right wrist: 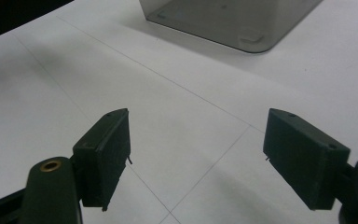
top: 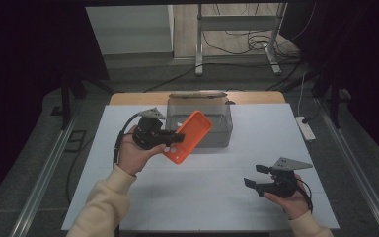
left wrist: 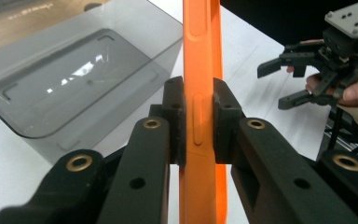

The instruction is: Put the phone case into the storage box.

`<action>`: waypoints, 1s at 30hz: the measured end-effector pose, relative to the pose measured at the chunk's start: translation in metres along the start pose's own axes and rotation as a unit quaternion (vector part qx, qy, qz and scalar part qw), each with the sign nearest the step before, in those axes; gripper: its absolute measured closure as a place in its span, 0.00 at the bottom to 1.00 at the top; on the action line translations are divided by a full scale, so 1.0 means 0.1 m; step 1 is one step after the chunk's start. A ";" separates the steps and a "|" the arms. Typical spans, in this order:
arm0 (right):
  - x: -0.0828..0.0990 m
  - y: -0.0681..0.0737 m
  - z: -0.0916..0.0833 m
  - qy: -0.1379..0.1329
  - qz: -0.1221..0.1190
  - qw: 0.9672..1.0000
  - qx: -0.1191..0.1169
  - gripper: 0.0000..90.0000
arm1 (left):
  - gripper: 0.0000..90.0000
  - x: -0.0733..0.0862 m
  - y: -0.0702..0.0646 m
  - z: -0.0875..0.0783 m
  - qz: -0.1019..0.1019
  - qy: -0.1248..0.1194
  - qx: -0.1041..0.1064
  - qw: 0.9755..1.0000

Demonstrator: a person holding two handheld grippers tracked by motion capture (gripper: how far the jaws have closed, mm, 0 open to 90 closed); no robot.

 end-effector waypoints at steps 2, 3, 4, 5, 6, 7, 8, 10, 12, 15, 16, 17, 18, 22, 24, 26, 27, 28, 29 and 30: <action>0.00 0.00 0.00 0.001 -0.002 1.000 0.000 0.26 | 0.88 -0.04 0.02 0.00 -0.001 0.000 0.001 1.000; 0.00 0.00 0.00 0.001 -0.002 1.000 0.000 0.26 | 0.88 -0.06 0.03 -0.01 -0.002 0.001 0.001 1.000; 0.00 -0.01 0.00 0.001 -0.002 1.000 0.000 0.26 | 0.88 -0.08 0.04 -0.01 -0.002 0.001 -0.001 1.000; 0.00 -0.01 0.00 0.001 -0.002 1.000 0.000 0.26 | 0.88 -0.10 0.05 -0.01 -0.002 0.002 -0.004 1.000; 0.00 -0.01 0.00 0.002 -0.002 1.000 0.001 0.26 | 0.88 -0.12 0.07 -0.02 -0.003 0.002 -0.007 1.000; 0.00 -0.02 0.00 0.002 -0.002 1.000 0.002 0.26 | 0.88 -0.14 0.08 -0.02 -0.005 0.001 -0.007 1.000; 0.00 -0.02 0.00 0.002 -0.002 1.000 0.001 0.26 | 0.88 -0.15 0.09 -0.03 -0.006 0.001 -0.009 1.000; 0.00 -0.02 -0.01 0.001 -0.001 1.000 0.002 0.26 | 0.88 -0.18 0.11 -0.04 -0.009 -0.002 -0.011 1.000; 0.00 -0.03 -0.01 0.001 -0.001 1.000 0.002 0.26 | 0.88 -0.20 0.12 -0.04 -0.010 -0.003 -0.012 1.000; 0.00 -0.03 0.00 0.002 -0.002 1.000 0.000 0.26 | 0.88 -0.22 0.13 -0.04 -0.011 -0.004 -0.012 1.000; 0.00 -0.03 0.00 0.002 -0.002 1.000 0.001 0.26 | 0.88 -0.23 0.14 -0.04 -0.012 -0.004 -0.012 1.000; 0.00 -0.03 0.00 0.003 -0.003 1.000 0.001 0.26 | 0.88 -0.23 0.14 -0.04 -0.012 -0.004 -0.013 1.000; 0.00 -0.02 0.00 0.003 -0.003 1.000 0.002 0.26 | 0.88 -0.23 0.14 -0.04 -0.012 -0.003 -0.013 1.000; 0.00 -0.03 0.00 0.003 -0.003 1.000 0.003 0.26 | 0.88 -0.28 0.16 -0.04 -0.014 -0.005 -0.017 1.000; 0.00 -0.03 0.00 0.003 -0.002 1.000 0.004 0.26 | 0.88 -0.30 0.17 -0.04 -0.014 -0.006 -0.019 1.000; 0.00 -0.03 0.00 0.003 -0.003 1.000 0.004 0.26 | 0.88 -0.33 0.18 -0.04 -0.014 -0.006 -0.020 1.000; 0.00 -0.03 0.00 0.004 -0.003 1.000 0.004 0.26 | 0.88 -0.34 0.18 -0.04 -0.015 -0.005 -0.021 1.000; 0.00 -0.03 0.00 0.004 -0.003 1.000 0.004 0.26 | 0.88 -0.35 0.18 -0.04 -0.015 -0.004 -0.024 1.000; 0.00 -0.03 0.00 0.004 -0.003 1.000 0.004 0.26 | 0.88 -0.36 0.19 -0.04 -0.014 -0.004 -0.025 1.000; 0.00 -0.03 0.00 0.004 -0.003 1.000 0.005 0.26 | 0.88 -0.37 0.19 -0.04 -0.015 -0.004 -0.026 1.000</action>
Point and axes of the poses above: each handheld gripper's, and its own axes: z roughly forward along the jaws, x roughly out of its underside, y roughly to its left, the point moved 4 cm from there along z, roughly forward along the jaws, and after that the axes turned 2 degrees about z, right-handed, at the moved point
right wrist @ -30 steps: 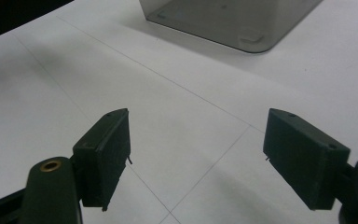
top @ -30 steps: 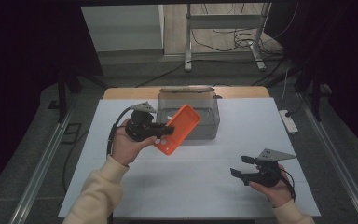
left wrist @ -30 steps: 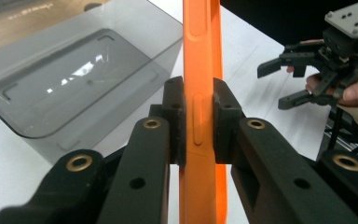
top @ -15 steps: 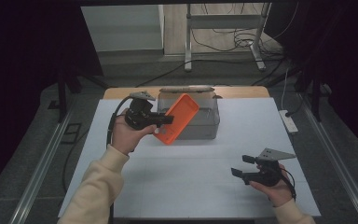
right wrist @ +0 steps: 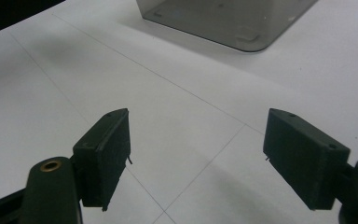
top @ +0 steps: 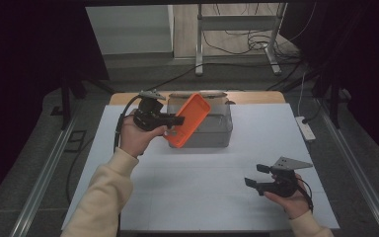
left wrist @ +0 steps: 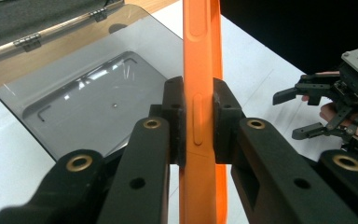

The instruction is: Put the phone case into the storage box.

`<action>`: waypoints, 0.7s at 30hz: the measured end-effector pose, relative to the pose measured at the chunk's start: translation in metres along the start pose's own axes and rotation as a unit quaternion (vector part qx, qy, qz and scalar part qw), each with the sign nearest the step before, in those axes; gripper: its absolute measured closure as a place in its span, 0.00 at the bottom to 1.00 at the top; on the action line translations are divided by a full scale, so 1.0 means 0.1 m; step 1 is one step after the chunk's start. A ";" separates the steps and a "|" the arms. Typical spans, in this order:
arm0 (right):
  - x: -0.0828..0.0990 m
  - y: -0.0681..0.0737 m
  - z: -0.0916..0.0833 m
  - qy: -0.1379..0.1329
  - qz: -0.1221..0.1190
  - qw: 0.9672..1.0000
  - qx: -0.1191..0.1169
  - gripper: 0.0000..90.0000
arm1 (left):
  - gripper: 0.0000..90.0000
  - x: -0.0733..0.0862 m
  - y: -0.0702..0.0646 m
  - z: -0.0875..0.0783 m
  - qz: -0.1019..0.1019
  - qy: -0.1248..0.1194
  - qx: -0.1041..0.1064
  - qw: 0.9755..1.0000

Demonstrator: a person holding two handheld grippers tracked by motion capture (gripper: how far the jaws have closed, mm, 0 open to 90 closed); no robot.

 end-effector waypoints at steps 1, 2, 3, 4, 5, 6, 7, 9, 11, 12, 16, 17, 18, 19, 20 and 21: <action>0.00 0.00 0.00 0.000 0.000 1.000 0.000 0.26 | 0.88 -0.01 0.01 0.00 -0.001 0.000 -0.001 1.000; 0.00 0.00 0.00 0.000 0.001 1.000 0.000 0.26 | 0.88 -0.01 0.02 0.01 -0.001 0.001 -0.003 1.000; 0.00 0.00 0.00 0.001 0.001 1.000 0.000 0.26 | 0.88 -0.02 0.03 0.01 -0.004 0.001 -0.004 1.000; 0.00 -0.01 0.00 0.001 0.001 1.000 0.001 0.26 | 0.88 -0.02 0.04 0.02 -0.005 0.002 -0.006 1.000; 0.01 -0.01 0.01 0.001 0.000 1.000 0.000 0.26 | 0.88 -0.03 0.05 0.03 -0.005 0.003 -0.008 1.000; 0.01 -0.01 0.01 0.002 0.001 1.000 0.000 0.26 | 0.88 -0.03 0.06 0.03 -0.008 0.002 -0.010 1.000; 0.01 -0.01 0.01 0.002 0.000 1.000 0.000 0.26 | 0.88 -0.04 0.07 0.04 -0.010 0.002 -0.011 1.000; 0.01 0.00 0.01 0.002 0.001 1.000 0.001 0.26 | 0.88 -0.04 0.09 0.05 -0.013 0.002 -0.015 1.000; 0.01 0.00 0.01 0.003 0.000 1.000 0.002 0.26 | 0.88 -0.05 0.11 0.07 -0.013 0.004 -0.021 1.000; 0.01 0.00 0.01 0.004 0.000 1.000 0.002 0.26 | 0.88 -0.05 0.11 0.08 -0.016 0.005 -0.022 1.000; 0.01 -0.01 0.01 0.003 0.001 1.000 0.002 0.26 | 0.88 -0.06 0.14 0.10 -0.018 0.006 -0.026 0.999; 0.01 -0.01 0.01 0.001 0.001 1.000 0.004 0.26 | 0.88 -0.07 0.15 0.11 -0.019 0.007 -0.027 0.999; 0.01 -0.01 0.00 0.000 0.001 1.000 0.007 0.26 | 0.88 -0.07 0.15 0.11 -0.020 0.006 -0.029 0.999; 0.00 -0.01 0.00 -0.003 0.002 1.000 0.008 0.26 | 0.88 -0.08 0.16 0.12 -0.021 0.006 -0.030 0.999; 0.00 -0.01 -0.01 -0.004 0.002 1.000 0.008 0.26 | 0.88 -0.09 0.17 0.12 -0.022 0.006 -0.032 0.999; 0.00 -0.01 -0.01 -0.004 0.003 1.000 0.009 0.26 | 0.88 -0.09 0.17 0.13 -0.023 0.006 -0.034 0.999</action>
Point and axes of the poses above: each handheld gripper's, and its own axes: z roughly forward along the jaws, x roughly out of its underside, y roughly to its left, the point moved 4 cm from there along z, roughly forward along the jaws, and after that the axes turned 2 degrees about z, right-handed, at the moved point
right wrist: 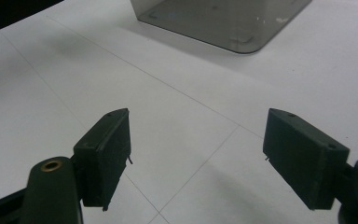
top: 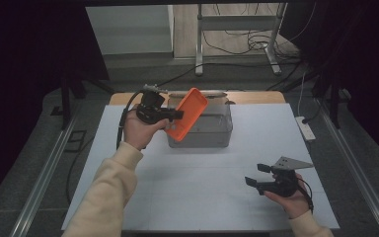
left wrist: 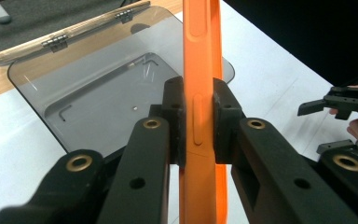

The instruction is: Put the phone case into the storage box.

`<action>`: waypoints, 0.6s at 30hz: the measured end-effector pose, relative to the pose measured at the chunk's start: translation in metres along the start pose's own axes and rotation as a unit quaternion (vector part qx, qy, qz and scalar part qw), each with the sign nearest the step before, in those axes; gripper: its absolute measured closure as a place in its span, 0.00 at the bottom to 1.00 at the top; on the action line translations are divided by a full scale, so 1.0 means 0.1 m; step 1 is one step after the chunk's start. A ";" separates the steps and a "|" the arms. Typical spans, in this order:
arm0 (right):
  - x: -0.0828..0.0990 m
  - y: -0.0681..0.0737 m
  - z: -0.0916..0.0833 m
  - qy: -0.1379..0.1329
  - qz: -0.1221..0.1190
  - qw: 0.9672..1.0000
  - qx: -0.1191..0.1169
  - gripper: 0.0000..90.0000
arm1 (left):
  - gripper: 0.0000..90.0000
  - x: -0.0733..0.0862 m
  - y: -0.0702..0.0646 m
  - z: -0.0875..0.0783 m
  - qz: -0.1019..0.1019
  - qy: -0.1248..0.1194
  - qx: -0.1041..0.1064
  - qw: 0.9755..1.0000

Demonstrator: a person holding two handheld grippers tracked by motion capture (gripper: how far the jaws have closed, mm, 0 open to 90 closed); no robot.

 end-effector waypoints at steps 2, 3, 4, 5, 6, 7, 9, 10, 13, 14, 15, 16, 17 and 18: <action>0.00 0.00 0.00 -0.001 -0.001 1.000 -0.001 0.26 | 0.88 -0.02 0.02 0.01 -0.002 0.001 -0.006 1.000; 0.00 0.00 0.00 -0.001 -0.002 1.000 0.001 0.26 | 0.88 -0.02 0.02 0.03 -0.004 0.001 -0.008 1.000; 0.00 0.00 0.00 -0.001 -0.002 1.000 0.001 0.26 | 0.88 -0.03 0.03 0.03 -0.005 0.002 -0.010 1.000; 0.00 0.00 0.00 -0.001 -0.003 1.000 0.000 0.26 | 0.88 -0.04 0.04 0.04 -0.008 0.002 -0.012 1.000; 0.00 0.00 0.00 -0.001 -0.003 1.000 0.000 0.26 | 0.88 -0.05 0.04 0.05 -0.012 0.002 -0.014 1.000; 0.00 0.00 0.00 -0.002 -0.002 1.000 0.000 0.26 | 0.88 -0.05 0.05 0.06 -0.012 0.003 -0.016 1.000; 0.00 -0.01 0.00 -0.002 -0.001 1.000 0.000 0.26 | 0.88 -0.06 0.07 0.08 -0.014 0.005 -0.018 1.000; 0.00 -0.01 0.00 -0.002 -0.001 1.000 0.000 0.26 | 0.88 -0.07 0.07 0.08 -0.016 0.005 -0.019 1.000; 0.00 -0.01 -0.01 -0.002 -0.001 1.000 0.001 0.26 | 0.88 -0.08 0.09 0.10 -0.017 0.003 -0.022 1.000; 0.00 -0.01 0.00 -0.001 -0.002 1.000 0.001 0.26 | 0.88 -0.08 0.09 0.10 -0.017 0.002 -0.024 1.000; 0.01 -0.01 0.00 -0.001 -0.002 1.000 0.000 0.26 | 0.88 -0.08 0.10 0.11 -0.017 0.001 -0.025 1.000; 0.01 -0.01 0.00 0.000 -0.003 1.000 0.000 0.26 | 0.88 -0.09 0.10 0.11 -0.017 0.001 -0.026 1.000; 0.01 -0.01 0.00 0.000 -0.003 1.000 0.000 0.26 | 0.88 -0.09 0.11 0.11 -0.018 0.002 -0.026 0.999; 0.01 0.00 0.00 0.001 -0.003 1.000 -0.001 0.26 | 0.88 -0.09 0.11 0.12 -0.018 0.003 -0.027 0.999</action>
Point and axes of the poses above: each handheld gripper's, and its own axes: z roughly forward along the jaws, x roughly out of its underside, y roughly to its left, the point moved 4 cm from there along z, roughly forward along the jaws, and after that the axes turned 2 degrees about z, right-handed, at the moved point
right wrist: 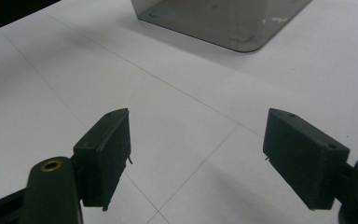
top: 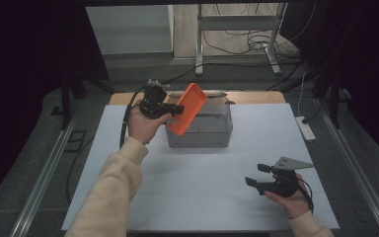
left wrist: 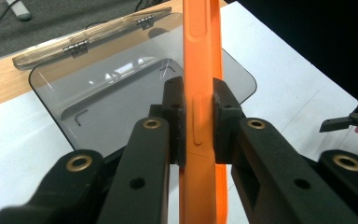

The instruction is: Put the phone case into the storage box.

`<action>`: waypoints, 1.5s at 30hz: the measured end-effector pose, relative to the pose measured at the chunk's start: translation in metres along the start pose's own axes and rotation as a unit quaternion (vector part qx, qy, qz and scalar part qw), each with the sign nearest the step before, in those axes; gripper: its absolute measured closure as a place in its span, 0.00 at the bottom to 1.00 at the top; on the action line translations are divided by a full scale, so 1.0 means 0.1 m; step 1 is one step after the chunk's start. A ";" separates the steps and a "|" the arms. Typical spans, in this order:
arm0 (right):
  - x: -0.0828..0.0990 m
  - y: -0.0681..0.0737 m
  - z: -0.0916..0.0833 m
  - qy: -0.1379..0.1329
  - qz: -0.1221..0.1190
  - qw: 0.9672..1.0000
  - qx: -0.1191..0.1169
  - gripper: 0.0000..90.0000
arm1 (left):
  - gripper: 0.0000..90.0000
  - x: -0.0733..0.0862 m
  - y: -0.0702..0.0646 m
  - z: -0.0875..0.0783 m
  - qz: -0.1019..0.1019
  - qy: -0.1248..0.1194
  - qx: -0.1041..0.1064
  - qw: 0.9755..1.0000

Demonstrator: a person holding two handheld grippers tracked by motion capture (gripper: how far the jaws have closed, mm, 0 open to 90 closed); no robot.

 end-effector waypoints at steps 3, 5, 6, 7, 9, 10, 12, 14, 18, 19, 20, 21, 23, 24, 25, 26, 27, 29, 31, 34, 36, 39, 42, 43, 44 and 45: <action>0.00 0.00 0.00 0.002 0.000 1.000 0.000 0.26 | 0.88 -0.01 0.02 0.02 -0.005 0.002 -0.004 1.000; 0.00 0.00 0.01 0.002 0.000 1.000 0.000 0.26 | 0.88 -0.02 0.04 0.04 -0.006 0.005 -0.007 1.000; 0.00 0.00 0.01 0.002 0.000 1.000 0.000 0.26 | 0.88 -0.02 0.05 0.05 -0.008 0.006 -0.008 1.000; 0.00 0.00 0.01 0.001 0.001 1.000 0.000 0.26 | 0.88 -0.02 0.06 0.06 -0.009 0.008 -0.010 1.000; 0.00 0.00 0.01 0.001 0.001 1.000 0.000 0.26 | 0.88 -0.03 0.08 0.08 -0.011 0.009 -0.013 1.000; 0.00 0.00 0.01 0.002 0.001 1.000 0.002 0.26 | 0.88 -0.04 0.09 0.08 -0.012 0.008 -0.015 1.000; 0.00 0.00 0.01 0.001 0.001 1.000 0.000 0.26 | 0.88 -0.04 0.10 0.09 -0.012 0.008 -0.018 1.000; 0.01 0.00 0.01 0.001 0.000 1.000 0.000 0.26 | 0.88 -0.05 0.10 0.10 -0.012 0.007 -0.021 1.000; 0.01 0.00 0.01 0.002 0.000 1.000 -0.001 0.26 | 0.88 -0.05 0.12 0.12 -0.014 0.009 -0.025 1.000; 0.01 0.00 0.01 0.002 0.000 1.000 -0.001 0.26 | 0.88 -0.05 0.12 0.12 -0.015 0.009 -0.026 1.000; 0.01 0.00 0.01 0.003 -0.001 1.000 -0.001 0.26 | 0.88 -0.05 0.13 0.13 -0.015 0.010 -0.026 0.999; 0.01 0.00 0.01 0.004 -0.001 1.000 0.000 0.26 | 0.88 -0.05 0.13 0.13 -0.016 0.011 -0.028 0.999; 0.01 0.01 0.01 0.003 0.000 1.000 -0.001 0.26 | 0.88 -0.06 0.14 0.14 -0.017 0.013 -0.030 0.999; 0.01 0.01 0.01 0.003 0.000 1.000 -0.001 0.26 | 0.88 -0.06 0.15 0.15 -0.017 0.014 -0.031 0.999; 0.01 0.01 0.01 0.003 0.000 1.000 -0.001 0.26 | 0.88 -0.06 0.15 0.16 -0.018 0.015 -0.031 0.999; 0.01 0.01 0.01 0.003 -0.001 1.000 -0.001 0.26 | 0.88 -0.06 0.16 0.16 -0.019 0.016 -0.032 0.999; 0.01 0.01 0.01 0.004 -0.001 1.000 -0.001 0.26 | 0.88 -0.06 0.16 0.17 -0.020 0.017 -0.033 0.999; 0.01 0.01 0.01 0.004 -0.001 1.000 -0.001 0.26 | 0.88 -0.06 0.18 0.18 -0.022 0.018 -0.035 0.999; 0.01 0.01 0.01 0.004 -0.001 1.000 -0.001 0.26 | 0.88 -0.06 0.19 0.19 -0.024 0.019 -0.037 0.999; 0.01 0.01 0.02 0.004 -0.001 1.000 -0.002 0.26 | 0.88 -0.06 0.20 0.21 -0.026 0.021 -0.042 0.999; 0.01 0.01 0.02 0.005 -0.001 1.000 -0.002 0.26 | 0.88 -0.06 0.21 0.22 -0.027 0.022 -0.047 0.998; 0.01 0.01 0.01 0.004 -0.001 1.000 -0.002 0.26 | 0.88 -0.06 0.22 0.24 -0.030 0.023 -0.052 0.998; 0.01 0.01 0.01 0.004 -0.001 1.000 -0.002 0.26 | 0.88 -0.06 0.23 0.26 -0.032 0.025 -0.054 0.998; 0.01 0.01 0.01 0.004 -0.001 1.000 -0.002 0.26 | 0.88 -0.06 0.23 0.27 -0.033 0.026 -0.055 0.998; 0.01 0.01 0.01 0.004 -0.001 1.000 -0.002 0.26 | 0.88 -0.06 0.23 0.27 -0.035 0.026 -0.055 0.998; 0.01 0.01 0.01 0.005 -0.001 1.000 -0.002 0.26 | 0.88 -0.06 0.24 0.28 -0.034 0.027 -0.057 0.997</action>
Point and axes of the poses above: each handheld gripper's, and its own axes: z roughly forward along the jaws, x roughly out of its underside, y roughly to its left, the point moved 4 cm from there along z, roughly forward along the jaws, and after that the axes turned 2 degrees about z, right-handed, at the moved point
